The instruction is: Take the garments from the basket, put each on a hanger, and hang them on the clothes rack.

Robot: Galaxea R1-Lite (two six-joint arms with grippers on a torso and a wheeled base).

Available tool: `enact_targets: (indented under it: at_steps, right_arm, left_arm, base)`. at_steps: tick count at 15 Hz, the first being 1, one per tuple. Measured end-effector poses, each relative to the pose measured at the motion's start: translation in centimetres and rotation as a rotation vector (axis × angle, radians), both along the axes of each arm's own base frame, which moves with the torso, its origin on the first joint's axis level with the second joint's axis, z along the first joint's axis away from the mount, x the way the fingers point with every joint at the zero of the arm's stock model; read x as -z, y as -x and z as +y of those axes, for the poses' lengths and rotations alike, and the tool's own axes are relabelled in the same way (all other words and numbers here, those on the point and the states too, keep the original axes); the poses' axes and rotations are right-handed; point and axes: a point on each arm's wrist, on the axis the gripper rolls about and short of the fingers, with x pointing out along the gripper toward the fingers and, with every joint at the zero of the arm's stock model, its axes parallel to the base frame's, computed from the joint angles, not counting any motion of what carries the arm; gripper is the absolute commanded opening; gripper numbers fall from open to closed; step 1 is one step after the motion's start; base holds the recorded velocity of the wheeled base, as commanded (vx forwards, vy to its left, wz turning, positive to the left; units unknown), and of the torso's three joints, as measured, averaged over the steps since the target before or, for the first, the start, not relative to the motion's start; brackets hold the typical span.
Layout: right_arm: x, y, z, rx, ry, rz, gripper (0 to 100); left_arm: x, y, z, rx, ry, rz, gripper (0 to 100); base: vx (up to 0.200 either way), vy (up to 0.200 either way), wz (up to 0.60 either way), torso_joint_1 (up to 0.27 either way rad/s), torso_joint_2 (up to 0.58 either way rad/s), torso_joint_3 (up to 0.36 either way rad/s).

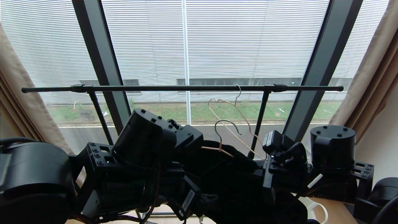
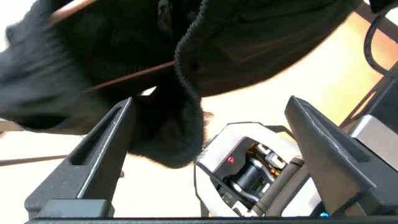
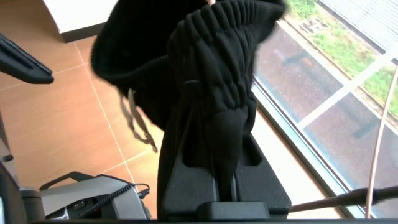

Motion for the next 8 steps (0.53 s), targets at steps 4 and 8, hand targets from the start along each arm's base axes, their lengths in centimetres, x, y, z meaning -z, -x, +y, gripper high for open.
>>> enact_targets:
  at_steps: [4,8]
  right_arm:
    - [0.3,-0.1,0.0,-0.003,0.003,0.009,0]
    - [0.6,-0.4,-0.2,-0.030,-0.008,0.030,0]
  left_arm:
    - [0.0,0.3,0.5,-0.003,0.001,0.001,100]
    - [-1.6,0.5,2.4,-0.034,0.039,-0.044,100]
  base:
    - [0.000,0.000,0.00,0.000,0.00,0.000]
    - [0.000,0.000,0.00,0.000,0.00,0.000]
